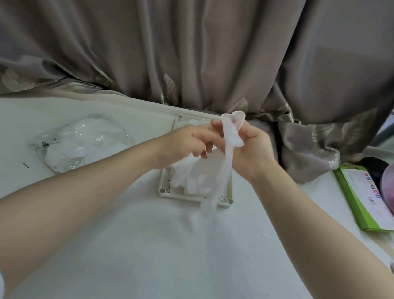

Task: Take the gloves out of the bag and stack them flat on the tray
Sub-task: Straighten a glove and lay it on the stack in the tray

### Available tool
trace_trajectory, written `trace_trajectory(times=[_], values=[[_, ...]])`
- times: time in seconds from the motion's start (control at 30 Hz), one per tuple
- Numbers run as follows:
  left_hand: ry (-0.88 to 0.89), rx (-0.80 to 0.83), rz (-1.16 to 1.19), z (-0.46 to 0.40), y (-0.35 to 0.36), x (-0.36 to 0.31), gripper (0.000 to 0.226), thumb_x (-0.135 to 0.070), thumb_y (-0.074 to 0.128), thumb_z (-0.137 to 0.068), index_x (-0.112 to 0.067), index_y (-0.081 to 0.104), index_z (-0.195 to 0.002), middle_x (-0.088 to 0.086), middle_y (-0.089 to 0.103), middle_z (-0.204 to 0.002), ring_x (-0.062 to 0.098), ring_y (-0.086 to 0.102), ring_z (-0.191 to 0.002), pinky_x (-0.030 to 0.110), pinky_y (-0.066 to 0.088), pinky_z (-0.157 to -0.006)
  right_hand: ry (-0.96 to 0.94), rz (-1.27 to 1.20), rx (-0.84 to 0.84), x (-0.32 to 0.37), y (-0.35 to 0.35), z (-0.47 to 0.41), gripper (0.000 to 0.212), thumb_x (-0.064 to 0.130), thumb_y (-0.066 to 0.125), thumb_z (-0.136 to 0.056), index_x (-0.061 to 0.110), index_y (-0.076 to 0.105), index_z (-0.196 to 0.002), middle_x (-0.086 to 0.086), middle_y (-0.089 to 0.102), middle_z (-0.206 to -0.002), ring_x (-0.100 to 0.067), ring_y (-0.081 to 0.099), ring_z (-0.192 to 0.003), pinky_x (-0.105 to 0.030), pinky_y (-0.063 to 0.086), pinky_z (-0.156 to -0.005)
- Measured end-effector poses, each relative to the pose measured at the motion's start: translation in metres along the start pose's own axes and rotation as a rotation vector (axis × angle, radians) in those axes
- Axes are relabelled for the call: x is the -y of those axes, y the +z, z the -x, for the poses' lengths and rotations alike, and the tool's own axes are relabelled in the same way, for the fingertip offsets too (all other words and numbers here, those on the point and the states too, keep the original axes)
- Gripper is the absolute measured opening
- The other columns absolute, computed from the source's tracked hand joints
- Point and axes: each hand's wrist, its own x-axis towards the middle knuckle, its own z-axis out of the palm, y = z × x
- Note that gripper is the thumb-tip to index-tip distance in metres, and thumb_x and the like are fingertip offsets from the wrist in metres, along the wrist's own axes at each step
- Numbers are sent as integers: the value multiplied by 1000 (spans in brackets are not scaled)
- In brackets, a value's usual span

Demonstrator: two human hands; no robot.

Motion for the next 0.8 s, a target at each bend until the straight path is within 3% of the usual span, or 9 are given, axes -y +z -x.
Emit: trace_trajectory(times=[0.07,0.13,0.23,0.33,0.43,0.53,0.6,0.7,0.8], values=[[99,-225,-312,-8,8,-4,31,3,48,-79,-17,66,-94,-2,52,-97,-8,47,-73,8,37,-70,60,-53,-65,-9,2,-3,41,3,33,-88,3,68,-65,-10,63,-70,-22,64,-61,-30,54,-66],[132,-378,-404,-12,9,-1,15,-6,59,-87,-21,62,-90,-1,52,-94,-7,46,-70,9,36,-66,93,-116,-79,-18,7,-4,30,4,41,-81,-3,69,-72,-16,67,-73,-26,67,-68,-36,52,-77],[80,-509,-375,-13,7,3,25,-17,70,-80,-27,50,-91,-7,49,-95,-4,50,-77,16,41,-70,129,-130,-18,-28,11,-5,26,4,43,-82,-3,68,-79,-15,68,-76,-25,69,-70,-32,57,-71],[-132,-497,-226,-14,5,-1,49,-24,72,-78,-22,45,-120,-7,54,-107,8,57,-92,24,48,-77,176,-80,22,-31,9,-9,23,9,47,-86,-2,66,-93,-15,69,-83,-26,68,-78,-34,58,-74],[-292,-398,-132,-11,-2,1,25,-25,72,-80,-21,60,-101,-5,64,-89,11,63,-84,22,50,-71,283,143,20,-29,4,-11,31,13,58,-82,0,60,-110,-15,63,-97,-24,64,-88,-33,54,-83],[-383,-317,-123,-8,-3,10,7,-24,71,-81,-19,67,-82,-2,69,-82,12,66,-78,25,52,-71,436,576,-47,-23,-10,-13,27,24,56,-92,7,63,-111,-10,67,-98,-21,66,-85,-32,58,-73],[-418,-335,-82,-9,-3,19,7,-25,68,-84,-19,67,-81,0,71,-82,14,67,-76,25,52,-69,467,764,-156,-15,-23,-15,31,37,51,-94,12,65,-107,-7,67,-98,-20,65,-80,-30,55,-67],[-448,-371,61,-18,-9,34,6,-24,63,-89,-20,66,-91,1,72,-90,18,68,-85,32,53,-77,444,783,-172,-7,-39,-27,51,58,51,-87,13,66,-105,-9,67,-100,-23,60,-86,-32,47,-78],[-453,-358,116,-29,-18,49,7,-23,60,-92,-21,64,-97,-3,71,-90,11,68,-80,21,53,-61,332,927,-121,-3,-48,-40,45,38,66,-84,3,66,-111,-14,69,-104,-24,62,-93,-36,50,-90]])
